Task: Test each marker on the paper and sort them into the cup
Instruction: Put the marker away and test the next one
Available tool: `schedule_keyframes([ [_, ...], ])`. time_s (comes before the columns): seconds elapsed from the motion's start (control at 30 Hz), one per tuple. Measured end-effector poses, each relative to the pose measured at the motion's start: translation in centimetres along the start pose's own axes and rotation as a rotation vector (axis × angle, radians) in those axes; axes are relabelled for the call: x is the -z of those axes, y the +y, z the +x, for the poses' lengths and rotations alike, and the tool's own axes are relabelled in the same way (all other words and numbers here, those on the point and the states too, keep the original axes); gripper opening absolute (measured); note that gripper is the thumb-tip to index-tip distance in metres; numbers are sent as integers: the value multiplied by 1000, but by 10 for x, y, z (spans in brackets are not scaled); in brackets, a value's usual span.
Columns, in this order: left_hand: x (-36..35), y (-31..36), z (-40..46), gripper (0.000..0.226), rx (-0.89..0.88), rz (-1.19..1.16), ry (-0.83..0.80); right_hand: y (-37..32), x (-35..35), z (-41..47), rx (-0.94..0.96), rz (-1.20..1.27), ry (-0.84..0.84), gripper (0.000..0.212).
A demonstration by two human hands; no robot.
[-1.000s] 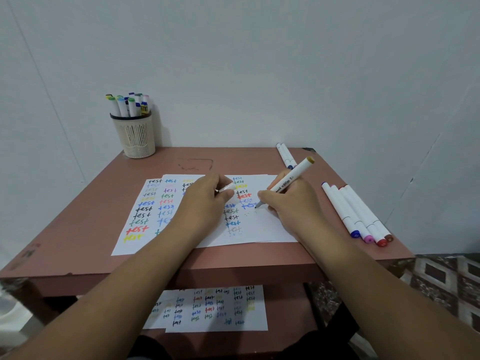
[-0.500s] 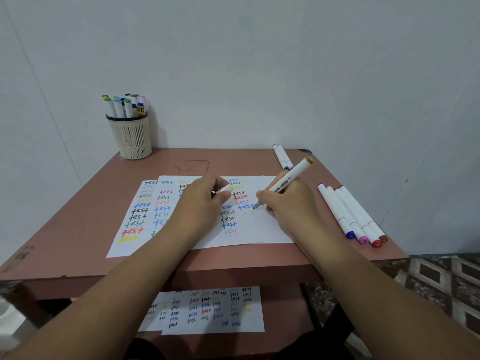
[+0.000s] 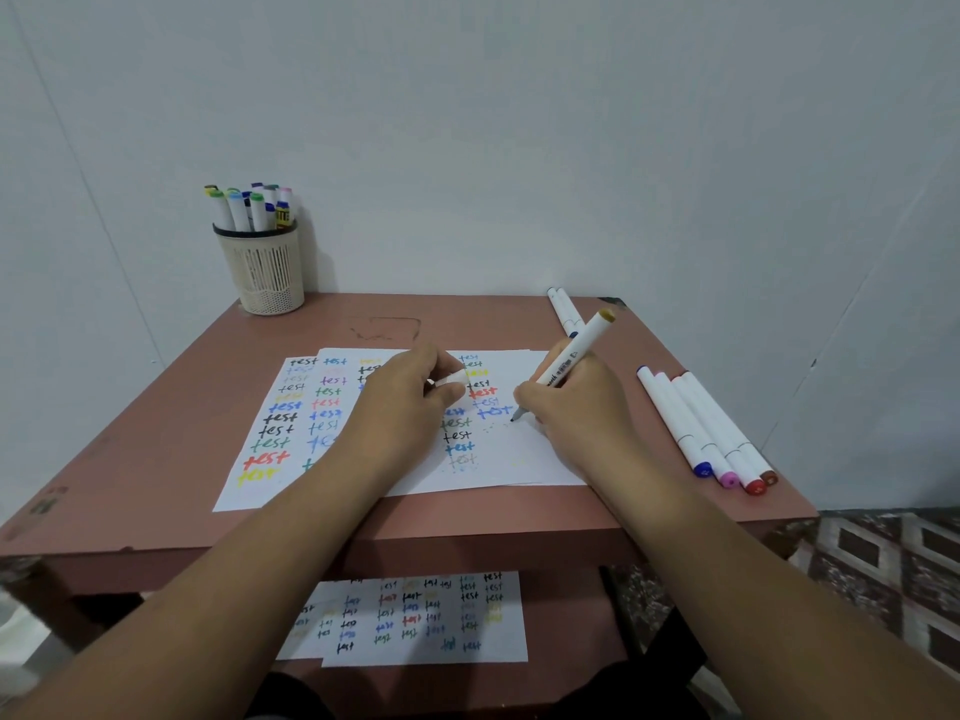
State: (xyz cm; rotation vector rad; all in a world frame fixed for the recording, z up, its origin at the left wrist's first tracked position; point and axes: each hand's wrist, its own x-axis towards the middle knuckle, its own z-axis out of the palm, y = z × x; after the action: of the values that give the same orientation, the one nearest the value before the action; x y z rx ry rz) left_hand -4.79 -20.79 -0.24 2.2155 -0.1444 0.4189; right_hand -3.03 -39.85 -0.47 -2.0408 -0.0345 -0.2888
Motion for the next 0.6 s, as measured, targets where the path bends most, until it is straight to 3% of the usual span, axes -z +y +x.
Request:
schedule_keyframes([
  [0.1, 0, 1, -1, 6, -5, 3, -4, 1, 2, -1, 8, 52, 16, 20],
  [0.27, 1, 5, -4, 13, 0, -71, -35, -3, 9, -6, 42, 462, 3, 21],
  [0.6, 3, 6, -5, 15, 3, -139, -37, -7, 7, -7, 76, 545, -32, 24],
])
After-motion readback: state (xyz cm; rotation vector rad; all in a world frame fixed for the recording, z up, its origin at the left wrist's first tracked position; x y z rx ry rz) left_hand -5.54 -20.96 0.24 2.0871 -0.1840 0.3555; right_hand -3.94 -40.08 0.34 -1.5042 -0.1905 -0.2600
